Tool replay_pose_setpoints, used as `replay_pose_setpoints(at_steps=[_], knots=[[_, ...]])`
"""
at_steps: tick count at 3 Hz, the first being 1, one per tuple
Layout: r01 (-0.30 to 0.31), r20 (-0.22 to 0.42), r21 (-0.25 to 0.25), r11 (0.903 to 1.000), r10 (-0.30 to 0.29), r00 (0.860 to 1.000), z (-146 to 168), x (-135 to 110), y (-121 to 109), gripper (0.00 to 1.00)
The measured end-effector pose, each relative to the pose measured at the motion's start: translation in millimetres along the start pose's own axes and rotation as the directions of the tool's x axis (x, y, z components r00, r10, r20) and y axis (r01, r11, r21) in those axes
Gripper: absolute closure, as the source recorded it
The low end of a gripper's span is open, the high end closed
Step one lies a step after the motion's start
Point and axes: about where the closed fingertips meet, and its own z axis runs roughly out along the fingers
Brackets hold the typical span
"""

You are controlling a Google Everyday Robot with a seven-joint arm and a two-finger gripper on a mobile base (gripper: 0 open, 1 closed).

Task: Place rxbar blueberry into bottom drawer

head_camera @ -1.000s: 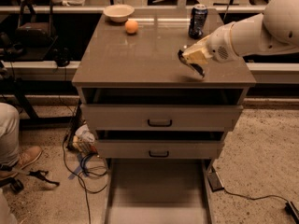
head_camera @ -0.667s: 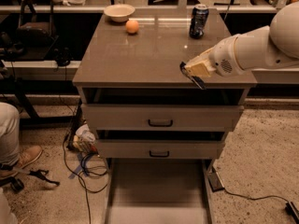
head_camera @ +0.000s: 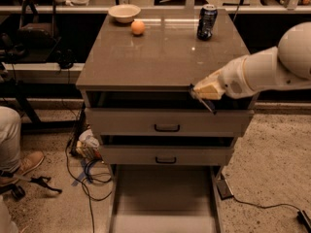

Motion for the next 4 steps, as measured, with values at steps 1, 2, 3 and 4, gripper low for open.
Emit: replay_pose_setpoints(at_steps=[1, 2, 3, 4], knots=[[-0.082, -0.092, -0.082, 0.9933, 0.074, 0.993, 24.7, 66.9, 43.4, 1.0], [-0.198, -0.234, -0.23, 0.9529, 0.144, 0.961, 78.9, 155.5, 107.4, 1.0], [-0.198, -0.236, -0.231, 0.9526, 0.143, 0.961, 78.6, 156.3, 108.9, 1.0], [-0.234, -0.248, -0.242, 0.9417, 0.174, 0.953, 88.9, 171.6, 112.8, 1.0]])
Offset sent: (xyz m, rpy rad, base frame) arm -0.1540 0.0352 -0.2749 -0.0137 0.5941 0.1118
